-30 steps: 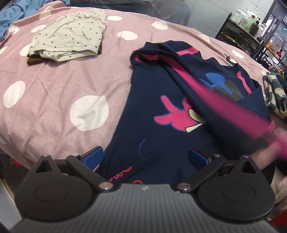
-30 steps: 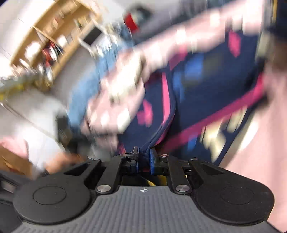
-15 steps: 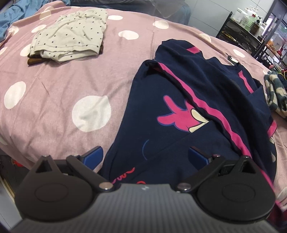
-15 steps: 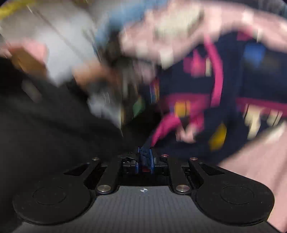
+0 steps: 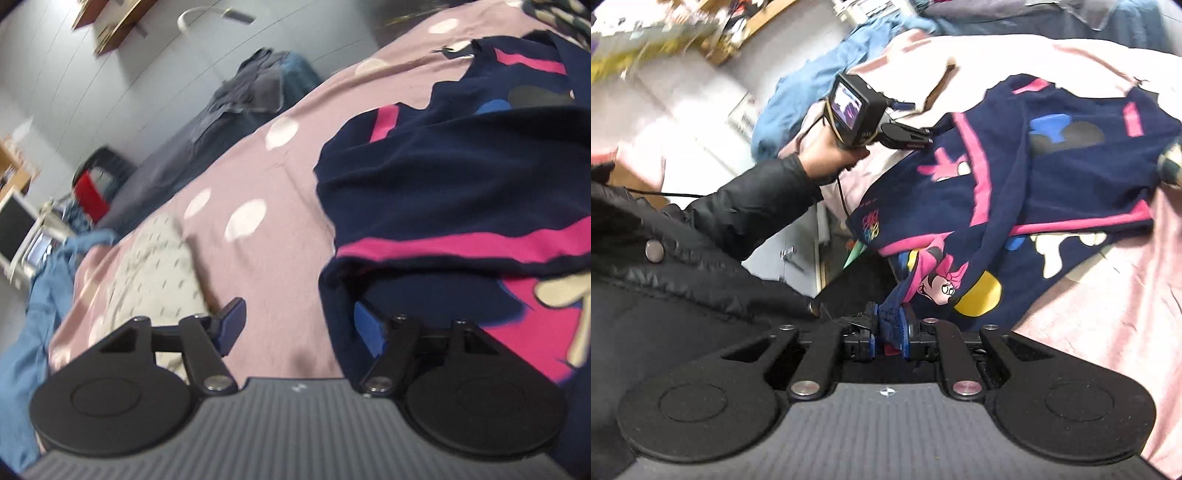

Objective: Fold small clothes

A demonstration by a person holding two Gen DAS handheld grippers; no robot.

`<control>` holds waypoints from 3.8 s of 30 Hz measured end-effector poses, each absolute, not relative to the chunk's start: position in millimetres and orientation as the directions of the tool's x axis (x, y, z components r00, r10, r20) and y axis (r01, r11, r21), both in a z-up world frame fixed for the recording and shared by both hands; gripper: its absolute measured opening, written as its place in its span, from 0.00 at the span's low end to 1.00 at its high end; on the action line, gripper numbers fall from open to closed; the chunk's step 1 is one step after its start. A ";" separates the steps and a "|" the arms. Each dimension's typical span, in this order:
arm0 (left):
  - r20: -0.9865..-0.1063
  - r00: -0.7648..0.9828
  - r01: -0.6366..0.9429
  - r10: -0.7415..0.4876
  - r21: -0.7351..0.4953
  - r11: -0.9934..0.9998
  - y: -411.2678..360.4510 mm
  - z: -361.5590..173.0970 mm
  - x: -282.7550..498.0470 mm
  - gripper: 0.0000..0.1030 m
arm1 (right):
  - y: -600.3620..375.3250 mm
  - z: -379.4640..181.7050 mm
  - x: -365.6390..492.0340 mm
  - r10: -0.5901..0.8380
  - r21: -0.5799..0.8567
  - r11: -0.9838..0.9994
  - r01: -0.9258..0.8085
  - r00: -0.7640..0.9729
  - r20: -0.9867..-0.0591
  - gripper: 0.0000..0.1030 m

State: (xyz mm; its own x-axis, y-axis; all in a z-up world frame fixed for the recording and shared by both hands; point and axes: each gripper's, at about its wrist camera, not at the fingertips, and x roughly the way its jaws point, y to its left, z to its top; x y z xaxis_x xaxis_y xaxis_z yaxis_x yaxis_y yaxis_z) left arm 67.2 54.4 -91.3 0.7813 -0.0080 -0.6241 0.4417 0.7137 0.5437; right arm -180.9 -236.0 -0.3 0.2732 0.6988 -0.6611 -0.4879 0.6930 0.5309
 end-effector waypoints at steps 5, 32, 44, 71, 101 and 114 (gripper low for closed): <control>-0.621 0.780 0.496 -0.073 0.544 0.676 35.1 -102.6 88.2 0.40 | -233.0 -8.5 -186.4 0.710 0.566 0.690 -0.451 0.269 -0.650 0.21; -0.823 0.543 -0.115 -0.166 -0.269 0.956 219.6 -87.5 122.8 0.94 | -214.9 -87.1 -154.7 0.812 0.712 0.518 -0.474 0.010 -0.584 1.00; -0.763 0.317 0.551 -0.563 -0.335 0.764 45.7 -48.4 -15.9 0.56 | -196.0 -84.9 -134.6 0.573 0.389 0.801 -0.456 0.392 -0.720 0.41; -0.848 0.328 0.561 -0.417 -0.180 0.808 31.2 -67.5 -80.2 0.53 | -173.7 -81.3 -151.9 0.461 0.219 0.855 -0.470 0.498 -0.734 0.46; -0.841 0.318 0.859 -0.437 0.060 0.509 2.4 -53.0 277.4 0.95 | -317.4 -27.2 151.7 0.177 0.073 0.957 -0.282 0.363 -0.915 1.00; -0.907 -0.093 0.910 -0.410 -0.245 0.336 -47.6 -115.1 334.1 0.44 | -319.7 -81.6 203.0 0.190 0.105 0.880 -0.463 0.142 -0.972 0.27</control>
State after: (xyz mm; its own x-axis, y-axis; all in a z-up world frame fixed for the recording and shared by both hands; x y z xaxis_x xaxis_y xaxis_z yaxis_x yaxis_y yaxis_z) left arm 334.1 -47.6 -115.1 -0.0932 -0.4103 -0.9072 0.9095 0.3356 -0.2452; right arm 203.0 -319.7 -81.6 0.1418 0.1899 -0.9715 -0.4628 0.8803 0.1046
